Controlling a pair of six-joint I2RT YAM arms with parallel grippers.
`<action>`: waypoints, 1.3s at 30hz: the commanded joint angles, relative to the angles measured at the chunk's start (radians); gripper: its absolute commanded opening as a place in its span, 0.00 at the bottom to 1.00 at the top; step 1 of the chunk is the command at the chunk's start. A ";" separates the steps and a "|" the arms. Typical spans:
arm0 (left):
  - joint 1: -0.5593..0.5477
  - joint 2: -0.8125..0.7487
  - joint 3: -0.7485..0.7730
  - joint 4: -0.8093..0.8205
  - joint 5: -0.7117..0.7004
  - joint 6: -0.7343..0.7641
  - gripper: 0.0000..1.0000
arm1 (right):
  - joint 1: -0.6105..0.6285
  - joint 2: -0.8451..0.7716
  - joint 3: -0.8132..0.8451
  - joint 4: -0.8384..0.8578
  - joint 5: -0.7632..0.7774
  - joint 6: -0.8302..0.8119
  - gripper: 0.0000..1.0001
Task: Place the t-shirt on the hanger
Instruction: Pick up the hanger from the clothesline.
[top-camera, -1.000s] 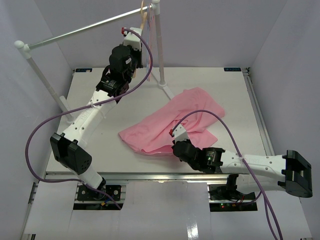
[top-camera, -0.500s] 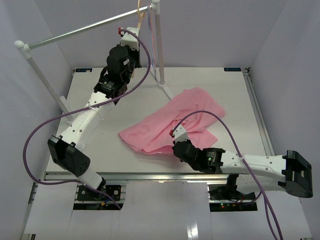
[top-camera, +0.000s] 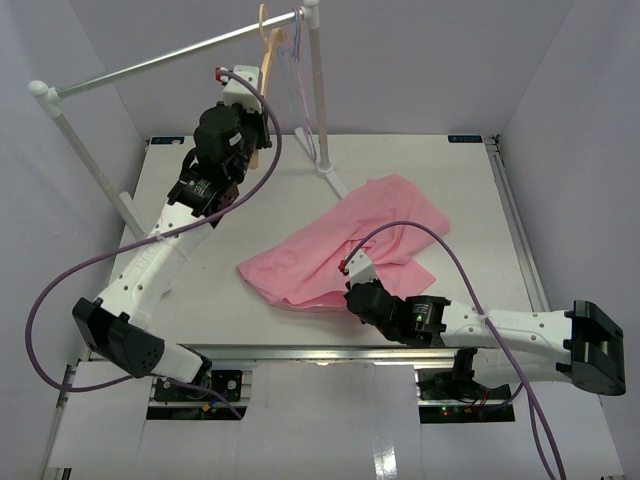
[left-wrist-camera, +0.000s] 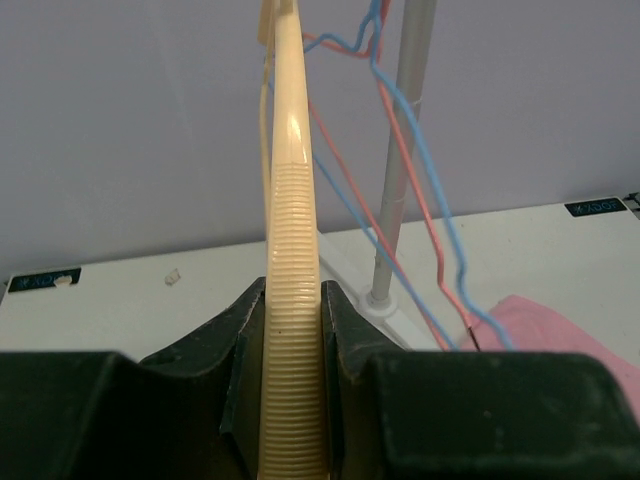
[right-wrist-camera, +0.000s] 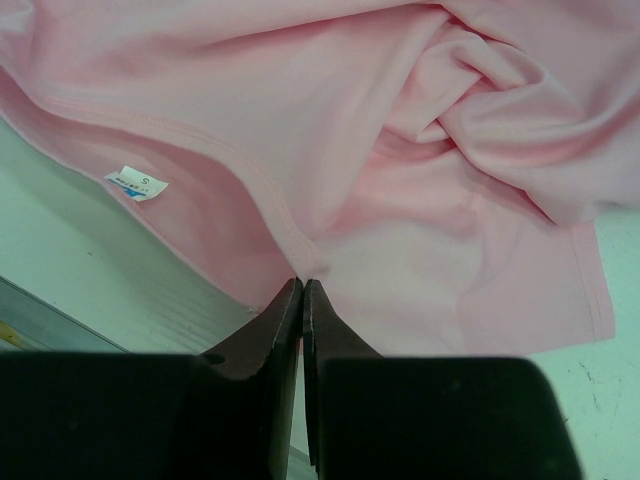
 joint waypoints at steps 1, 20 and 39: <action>0.003 -0.145 -0.099 -0.061 0.011 -0.084 0.00 | -0.001 -0.009 0.005 0.034 0.007 -0.011 0.08; 0.002 -0.411 -0.299 -0.071 -0.038 -0.027 0.00 | -0.005 0.006 0.005 0.034 0.037 -0.019 0.08; 0.037 -0.109 -0.131 -0.003 -0.205 -0.076 0.00 | -0.014 0.028 0.009 0.034 0.041 -0.021 0.08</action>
